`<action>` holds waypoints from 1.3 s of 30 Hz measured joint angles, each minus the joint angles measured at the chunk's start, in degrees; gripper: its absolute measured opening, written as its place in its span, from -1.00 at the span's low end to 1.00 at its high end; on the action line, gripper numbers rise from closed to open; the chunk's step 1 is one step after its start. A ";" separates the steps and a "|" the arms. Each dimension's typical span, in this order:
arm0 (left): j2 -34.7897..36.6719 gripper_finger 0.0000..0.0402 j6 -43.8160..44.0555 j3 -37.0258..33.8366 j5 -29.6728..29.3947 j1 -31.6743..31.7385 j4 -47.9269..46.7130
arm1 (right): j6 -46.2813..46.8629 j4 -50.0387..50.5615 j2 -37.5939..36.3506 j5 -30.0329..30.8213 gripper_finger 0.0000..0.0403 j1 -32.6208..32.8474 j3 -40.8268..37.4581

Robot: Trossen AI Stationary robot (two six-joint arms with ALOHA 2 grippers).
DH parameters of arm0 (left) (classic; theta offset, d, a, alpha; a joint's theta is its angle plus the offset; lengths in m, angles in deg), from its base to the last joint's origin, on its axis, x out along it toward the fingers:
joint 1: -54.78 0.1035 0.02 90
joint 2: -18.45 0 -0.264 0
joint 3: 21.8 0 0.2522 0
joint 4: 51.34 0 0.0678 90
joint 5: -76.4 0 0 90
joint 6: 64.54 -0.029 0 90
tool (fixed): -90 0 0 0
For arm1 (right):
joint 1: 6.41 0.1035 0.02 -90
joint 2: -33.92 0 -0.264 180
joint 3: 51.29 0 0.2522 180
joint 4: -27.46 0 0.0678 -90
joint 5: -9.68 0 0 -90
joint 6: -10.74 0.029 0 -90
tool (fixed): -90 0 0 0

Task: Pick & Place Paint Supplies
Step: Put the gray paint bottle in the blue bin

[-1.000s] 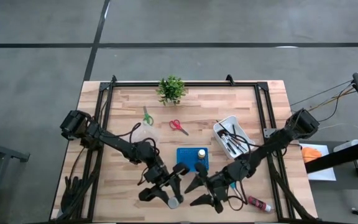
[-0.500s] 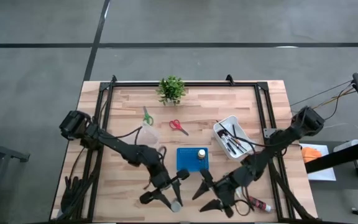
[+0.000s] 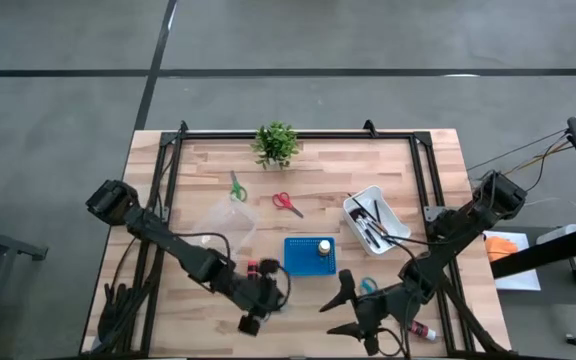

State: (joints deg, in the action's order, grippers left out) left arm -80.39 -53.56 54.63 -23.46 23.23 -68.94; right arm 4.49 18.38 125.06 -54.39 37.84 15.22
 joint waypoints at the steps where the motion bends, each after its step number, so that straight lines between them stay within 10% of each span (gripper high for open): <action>1: -0.08 -0.27 2.42 -0.02 -2.96 -0.02 -3.06 | 0.49 0.05 0.01 0.06 0.18 -0.04 -0.12; 27: -13.75 -0.24 8.78 -1.09 -3.37 3.79 1.55 | 3.81 0.01 0.09 0.22 0.18 -0.27 -1.79; 39: -10.52 0.36 6.51 -1.09 1.00 3.74 2.11 | 4.58 -0.11 0.08 -0.19 0.18 -0.27 -2.10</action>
State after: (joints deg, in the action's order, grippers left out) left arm -90.91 -47.05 53.54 -22.46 26.97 -66.82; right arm 9.06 18.27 125.14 -54.58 37.57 13.12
